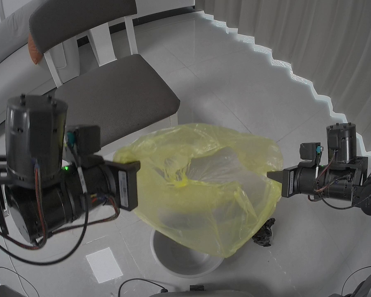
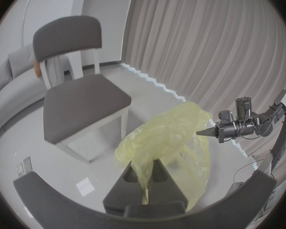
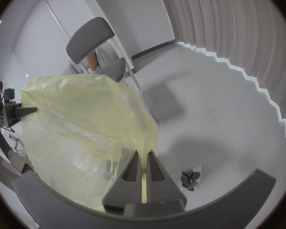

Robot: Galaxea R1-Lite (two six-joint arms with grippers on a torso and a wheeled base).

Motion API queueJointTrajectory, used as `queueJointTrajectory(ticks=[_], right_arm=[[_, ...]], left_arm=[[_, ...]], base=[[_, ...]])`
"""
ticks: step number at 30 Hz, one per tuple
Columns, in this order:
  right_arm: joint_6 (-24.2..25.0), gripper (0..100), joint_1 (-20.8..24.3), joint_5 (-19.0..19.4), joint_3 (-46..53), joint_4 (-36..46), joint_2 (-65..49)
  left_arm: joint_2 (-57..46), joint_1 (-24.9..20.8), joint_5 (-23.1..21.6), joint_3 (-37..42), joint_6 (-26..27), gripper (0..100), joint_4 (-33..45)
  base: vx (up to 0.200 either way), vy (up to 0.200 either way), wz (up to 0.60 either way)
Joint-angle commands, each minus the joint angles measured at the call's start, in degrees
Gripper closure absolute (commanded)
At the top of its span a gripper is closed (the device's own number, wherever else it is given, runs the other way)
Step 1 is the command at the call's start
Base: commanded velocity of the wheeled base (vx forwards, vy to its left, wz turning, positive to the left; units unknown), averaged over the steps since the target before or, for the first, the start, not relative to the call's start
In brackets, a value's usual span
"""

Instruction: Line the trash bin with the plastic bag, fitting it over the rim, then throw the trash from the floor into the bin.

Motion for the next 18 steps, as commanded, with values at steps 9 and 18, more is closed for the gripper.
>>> queueJointTrajectory(ticks=[9,18], right_arm=[[-0.27,100,1.9,-0.34,10.87,-0.49,1.22],[-0.18,100,1.37,0.46,10.87,-1.98,8.17]], left_arm=[[0.35,1.04,-6.47,16.04,-11.3,100,-4.36],[11.78,6.05,-9.72,23.33,-11.3,100,-19.3]], base=[[0.0,0.0,0.0],[0.0,0.0,0.0]])
